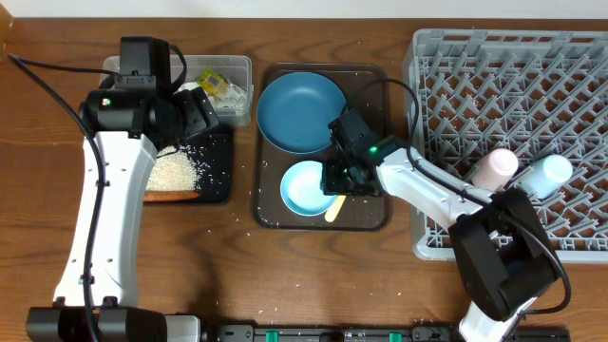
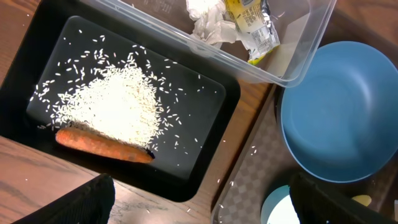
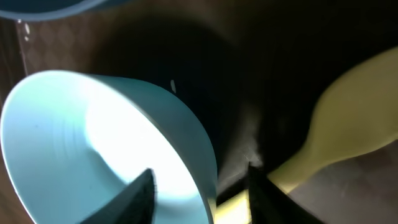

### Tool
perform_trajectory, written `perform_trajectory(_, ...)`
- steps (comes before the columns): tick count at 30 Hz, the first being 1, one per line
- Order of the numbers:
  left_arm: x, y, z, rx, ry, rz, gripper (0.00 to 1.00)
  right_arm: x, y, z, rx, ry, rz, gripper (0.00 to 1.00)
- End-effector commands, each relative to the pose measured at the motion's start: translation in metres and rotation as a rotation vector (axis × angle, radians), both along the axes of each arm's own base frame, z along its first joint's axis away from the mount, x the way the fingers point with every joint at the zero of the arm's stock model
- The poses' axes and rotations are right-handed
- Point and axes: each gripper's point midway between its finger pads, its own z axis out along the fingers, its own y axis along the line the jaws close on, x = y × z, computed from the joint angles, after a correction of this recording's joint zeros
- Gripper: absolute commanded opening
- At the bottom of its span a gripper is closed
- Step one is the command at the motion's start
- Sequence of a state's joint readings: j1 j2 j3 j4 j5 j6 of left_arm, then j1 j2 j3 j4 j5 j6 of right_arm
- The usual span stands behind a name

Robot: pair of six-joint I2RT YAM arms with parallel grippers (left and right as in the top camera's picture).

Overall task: Sort waste into correct bins and load items into the dishwasher rack
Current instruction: 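Release the plate, retract left arm, reach right gripper to the plate, then grasp the light-blue plate with the right gripper and place it in the rack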

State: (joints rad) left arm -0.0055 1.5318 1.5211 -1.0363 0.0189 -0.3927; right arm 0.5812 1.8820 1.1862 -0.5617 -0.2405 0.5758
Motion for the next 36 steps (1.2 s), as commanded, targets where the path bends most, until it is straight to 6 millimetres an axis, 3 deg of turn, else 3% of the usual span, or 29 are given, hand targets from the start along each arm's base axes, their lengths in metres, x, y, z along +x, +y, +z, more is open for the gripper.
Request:
perform_trajectory(1,0.0,0.004,-0.002,0.015,0.007,0.01,0.93,-0.001,0.009,0.012,0.029,-0.018,0.008,0.28)
perform_trajectory(4,0.0,0.004,-0.002,0.015,0.007,0.01,0.94,0.0,0.009,0.02,0.038,-0.031,0.008,0.01)
perform_trajectory(9,0.0,0.004,-0.002,0.015,0.007,0.01,0.95,0.001,0.004,0.045,0.041,-0.093,0.017,0.01)
perform_trajectory(12,0.0,0.004,-0.002,0.015,0.007,0.01,0.95,0.004,-0.003,0.078,0.042,-0.183,0.03,0.01)
perform_trajectory(15,0.0,0.004,-0.002,0.015,0.007,0.01,0.95,0.006,-0.022,0.112,0.003,-0.281,-0.014,0.01)
perform_trajectory(17,0.0,0.004,-0.002,0.015,0.007,0.01,0.95,0.012,-0.057,0.136,-0.072,-0.355,-0.144,0.01)
perform_trajectory(20,0.0,0.004,-0.002,0.015,0.007,0.01,0.95,0.028,-0.128,0.177,-0.227,-0.519,-0.376,0.01)
perform_trajectory(22,0.0,0.004,-0.002,0.015,0.007,0.01,0.95,0.04,-0.185,0.212,-0.348,-0.668,-0.583,0.01)
perform_trajectory(26,0.0,0.004,-0.002,0.015,0.007,0.01,0.95,0.054,-0.26,0.262,-0.531,-0.878,-0.859,0.01)
perform_trajectory(29,0.0,0.004,-0.002,0.015,0.007,0.01,0.95,0.07,-0.293,0.282,-0.656,-0.967,-0.923,0.01)
perform_trajectory(32,0.0,0.004,-0.002,0.015,0.007,0.01,0.95,0.098,-0.306,0.288,-0.756,-1.025,-0.863,0.01)
perform_trajectory(36,0.0,0.004,-0.002,0.015,0.007,0.01,0.95,0.134,-0.315,0.282,-0.945,-1.067,-0.77,0.02)
